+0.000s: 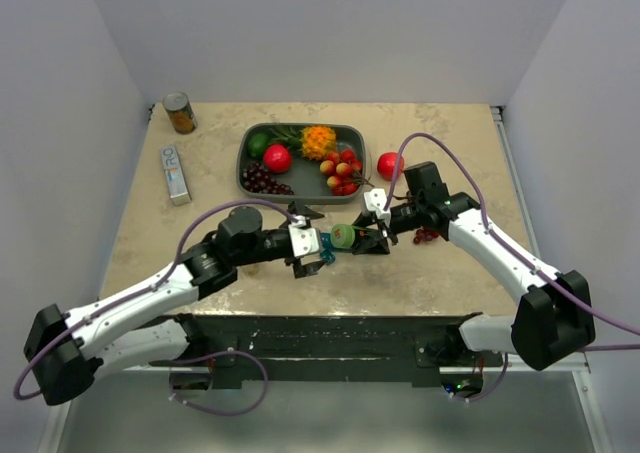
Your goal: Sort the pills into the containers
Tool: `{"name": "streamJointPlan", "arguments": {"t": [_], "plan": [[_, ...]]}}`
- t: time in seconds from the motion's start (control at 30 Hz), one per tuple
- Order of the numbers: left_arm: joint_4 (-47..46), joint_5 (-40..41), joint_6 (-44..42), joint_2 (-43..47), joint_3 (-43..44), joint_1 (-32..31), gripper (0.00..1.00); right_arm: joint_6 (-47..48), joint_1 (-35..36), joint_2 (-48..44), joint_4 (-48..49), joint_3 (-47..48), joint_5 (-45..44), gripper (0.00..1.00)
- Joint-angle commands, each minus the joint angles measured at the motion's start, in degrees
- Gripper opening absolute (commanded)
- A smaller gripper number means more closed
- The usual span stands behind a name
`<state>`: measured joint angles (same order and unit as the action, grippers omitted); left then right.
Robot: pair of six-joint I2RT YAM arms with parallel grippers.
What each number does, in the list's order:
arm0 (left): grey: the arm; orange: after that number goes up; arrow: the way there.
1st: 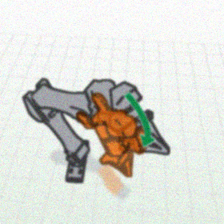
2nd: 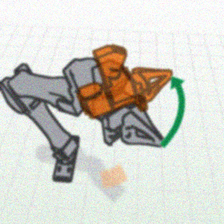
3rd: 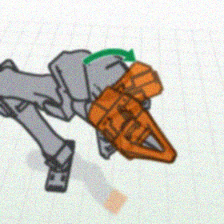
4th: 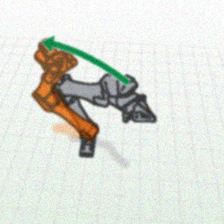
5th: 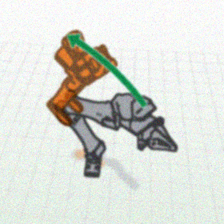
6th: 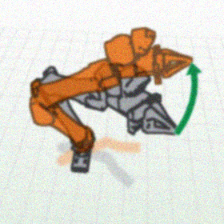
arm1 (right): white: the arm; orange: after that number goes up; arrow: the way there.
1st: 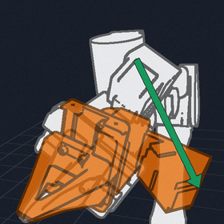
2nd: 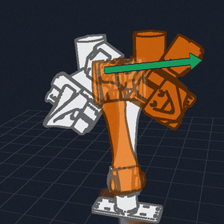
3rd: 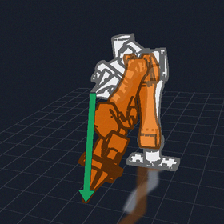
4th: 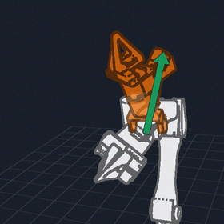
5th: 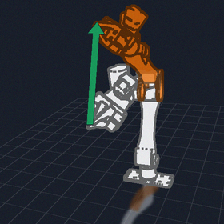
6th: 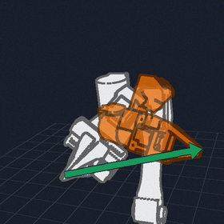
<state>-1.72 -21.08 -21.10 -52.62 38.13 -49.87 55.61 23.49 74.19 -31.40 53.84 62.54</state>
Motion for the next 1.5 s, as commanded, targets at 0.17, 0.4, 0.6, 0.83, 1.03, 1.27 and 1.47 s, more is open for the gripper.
{"name": "streamJointPlan", "arguments": {"t": [0.17, 0.4, 0.6, 0.83, 1.03, 1.27, 1.47], "plan": [[-11.3, -4.5, -8.8, -10.2, 5.6, 0.1, 0.98, 1.9, -0.3, -0.7, 0.2, 0.3, 2.2, 0.00], [-12.5, -6.6, -5.9, -11.7, 5.7, 0.1, 0.88, 2.0, -0.2, -0.5, 0.2, 0.3, 2.1, 0.00], [-10.6, -7.7, -3.8, -14.3, 7.7, 0.1, 0.72, 1.8, -0.2, -0.5, 0.2, 0.3, 2.0, 0.00], [-7.3, -7.0, 3.3, -15.2, 10.7, 0.4, 0.16, 1.5, -0.3, -0.4, 0.4, 0.3, 1.4, 0.00], [7.1, 5.8, 35.2, -17.3, 19.6, 1.1, 0.00, -3.1, -0.3, -0.5, 4.5, -0.2, -1.5, 0.00], [17.6, 5.8, 85.6, -16.2, 22.0, 1.7, 0.00, -7.8, -0.2, -0.6, 8.8, -0.9, -3.7, 0.00], [21.5, 9.4, 97.2, -16.4, 23.9, 1.5, 0.00, -8.6, -0.3, -1.2, 9.4, -1.0, -4.3, 0.00]]}}
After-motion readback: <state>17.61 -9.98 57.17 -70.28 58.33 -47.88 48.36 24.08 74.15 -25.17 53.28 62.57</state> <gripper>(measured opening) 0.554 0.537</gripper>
